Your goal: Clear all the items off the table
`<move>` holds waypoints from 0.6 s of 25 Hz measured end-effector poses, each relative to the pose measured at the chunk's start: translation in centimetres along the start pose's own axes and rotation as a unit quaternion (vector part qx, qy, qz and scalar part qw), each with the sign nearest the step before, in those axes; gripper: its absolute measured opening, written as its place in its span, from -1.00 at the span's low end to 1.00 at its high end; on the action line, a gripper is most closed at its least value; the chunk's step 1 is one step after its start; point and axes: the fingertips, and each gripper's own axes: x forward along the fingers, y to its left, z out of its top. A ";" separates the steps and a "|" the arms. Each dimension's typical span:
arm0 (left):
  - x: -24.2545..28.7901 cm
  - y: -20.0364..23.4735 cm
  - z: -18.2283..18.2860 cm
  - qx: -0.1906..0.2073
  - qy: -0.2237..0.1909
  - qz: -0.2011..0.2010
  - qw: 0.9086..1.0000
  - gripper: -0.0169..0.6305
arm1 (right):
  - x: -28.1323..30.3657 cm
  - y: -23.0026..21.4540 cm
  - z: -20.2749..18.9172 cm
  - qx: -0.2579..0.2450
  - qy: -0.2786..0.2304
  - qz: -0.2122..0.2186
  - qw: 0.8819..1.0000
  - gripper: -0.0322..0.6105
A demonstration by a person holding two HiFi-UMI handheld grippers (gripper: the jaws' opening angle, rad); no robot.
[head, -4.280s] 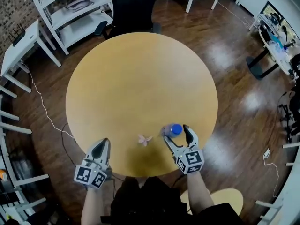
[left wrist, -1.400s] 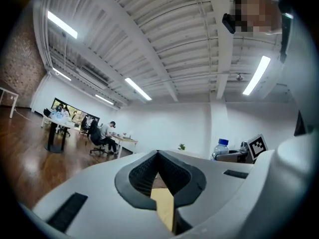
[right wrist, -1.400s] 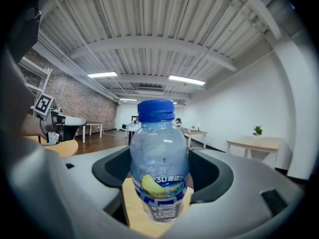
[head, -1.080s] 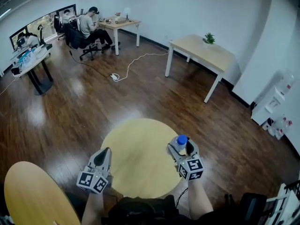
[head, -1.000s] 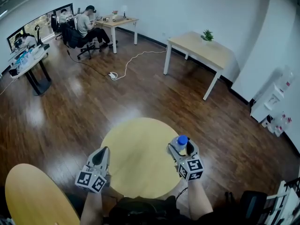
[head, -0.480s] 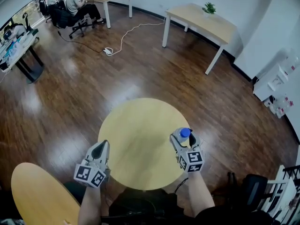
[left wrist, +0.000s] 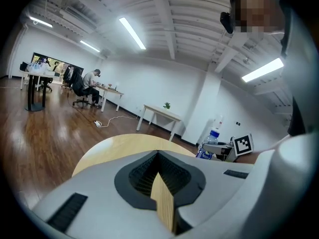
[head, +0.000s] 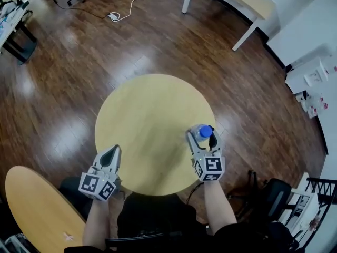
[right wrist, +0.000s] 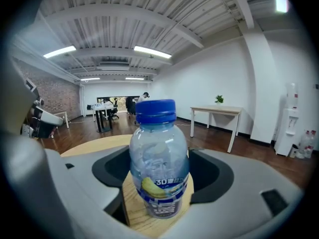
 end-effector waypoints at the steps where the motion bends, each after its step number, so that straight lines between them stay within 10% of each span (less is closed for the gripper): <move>1: 0.2 -0.1 -0.1 -0.004 0.001 0.001 1.000 -0.97 | -0.2 0.0 0.0 0.004 0.000 0.000 1.000 0.22; 15: 1.5 -3.1 -0.5 -0.006 0.004 -0.021 1.000 -0.97 | -0.7 0.0 -0.5 0.016 -0.009 0.012 1.000 0.23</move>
